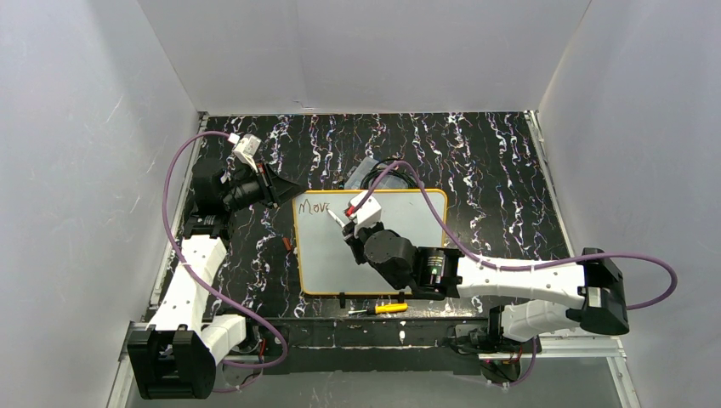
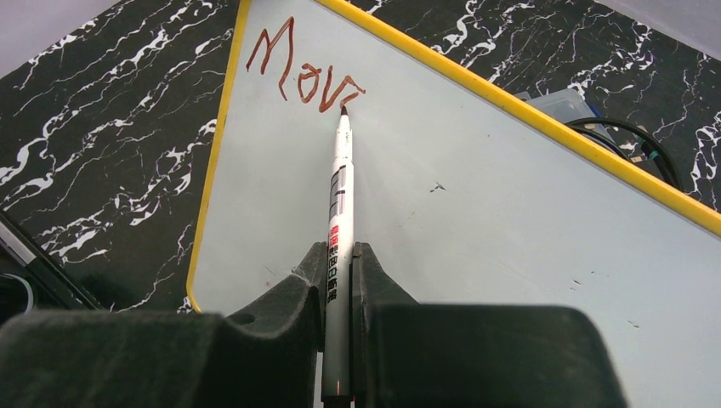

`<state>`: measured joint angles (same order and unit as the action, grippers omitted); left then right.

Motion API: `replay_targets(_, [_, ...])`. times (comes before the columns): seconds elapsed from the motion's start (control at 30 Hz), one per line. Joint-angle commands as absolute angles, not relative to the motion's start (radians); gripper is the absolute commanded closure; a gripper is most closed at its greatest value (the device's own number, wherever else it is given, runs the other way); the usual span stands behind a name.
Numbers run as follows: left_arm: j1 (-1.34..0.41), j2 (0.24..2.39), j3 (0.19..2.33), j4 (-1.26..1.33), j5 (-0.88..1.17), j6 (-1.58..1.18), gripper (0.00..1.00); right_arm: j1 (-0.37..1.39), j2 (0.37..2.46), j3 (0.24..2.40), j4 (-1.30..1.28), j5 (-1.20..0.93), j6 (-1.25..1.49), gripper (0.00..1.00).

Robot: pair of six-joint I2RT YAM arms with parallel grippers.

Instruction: Write a sentence on the whiteboard

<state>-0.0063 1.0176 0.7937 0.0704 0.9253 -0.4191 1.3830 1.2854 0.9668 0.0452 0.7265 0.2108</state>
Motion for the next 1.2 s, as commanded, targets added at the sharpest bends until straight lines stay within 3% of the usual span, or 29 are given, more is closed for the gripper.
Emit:
replay_targets(0.0, [-0.024,0.997,0.792,0.038,0.994,-0.418,0.84,1.379,1.248,0.970,0.002,0.802,0.226,0.99])
replay_targets(1.17, [-0.024,0.999,0.792,0.040,0.997,-0.419,0.84,1.379,1.304,1.007,0.058,0.767,0.169,0.99])
